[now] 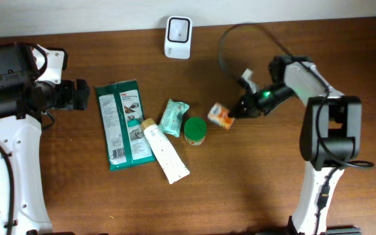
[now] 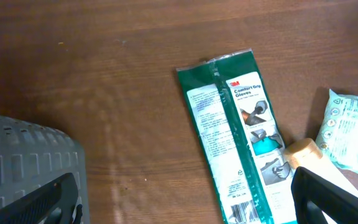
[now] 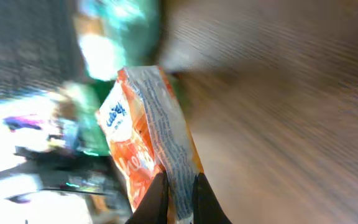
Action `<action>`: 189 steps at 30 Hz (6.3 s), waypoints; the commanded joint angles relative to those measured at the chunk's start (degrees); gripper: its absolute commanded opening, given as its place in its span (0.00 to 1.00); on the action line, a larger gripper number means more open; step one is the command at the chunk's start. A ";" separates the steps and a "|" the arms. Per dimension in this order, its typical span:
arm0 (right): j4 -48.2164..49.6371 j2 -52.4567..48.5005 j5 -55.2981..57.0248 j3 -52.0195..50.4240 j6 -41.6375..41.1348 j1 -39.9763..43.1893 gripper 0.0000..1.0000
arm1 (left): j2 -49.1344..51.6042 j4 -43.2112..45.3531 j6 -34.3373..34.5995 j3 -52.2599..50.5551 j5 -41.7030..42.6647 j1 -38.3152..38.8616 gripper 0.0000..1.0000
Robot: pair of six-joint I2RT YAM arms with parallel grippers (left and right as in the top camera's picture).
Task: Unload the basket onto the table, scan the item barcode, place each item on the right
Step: 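Lift the orange packet and hold it over the barcode scanner, then carry the orange packet right and set it on the table, then move the right gripper left toward the green-lidded jar, then grasp the green-lidded jar with the right gripper and lift it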
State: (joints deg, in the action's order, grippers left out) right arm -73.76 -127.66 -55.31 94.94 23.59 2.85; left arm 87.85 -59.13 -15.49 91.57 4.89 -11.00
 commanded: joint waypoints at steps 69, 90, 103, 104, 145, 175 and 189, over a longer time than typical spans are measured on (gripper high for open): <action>76.43 -12.20 77.92 20.92 -8.76 -28.89 0.04 | -0.33 0.04 -0.90 0.52 0.20 -0.15 0.99; 33.99 15.96 57.92 20.92 -33.46 -24.70 0.04 | -0.33 0.04 -0.90 0.52 0.20 -0.15 0.99; 0.31 17.44 41.38 7.76 -35.85 -1.01 0.04 | -0.33 0.04 -0.90 0.52 0.20 -0.15 0.99; 0.70 17.44 41.03 5.57 -35.78 0.26 0.04 | -0.33 0.04 -0.90 0.52 0.20 -0.15 0.99; 8.28 14.25 42.05 6.73 -24.00 -30.62 0.90 | -0.33 0.04 -0.90 0.52 0.20 -0.15 0.99; 9.49 8.13 46.07 7.67 -30.05 -34.32 0.85 | -0.33 0.04 -0.90 0.52 0.20 -0.15 0.99; 9.35 8.02 45.44 2.08 -22.12 -34.38 0.84 | -0.33 0.04 -0.90 0.52 0.20 -0.15 0.99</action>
State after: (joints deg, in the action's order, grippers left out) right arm -65.08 -119.35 -9.19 98.76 -1.21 -31.24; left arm 87.85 -59.13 -15.49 91.59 4.89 -11.00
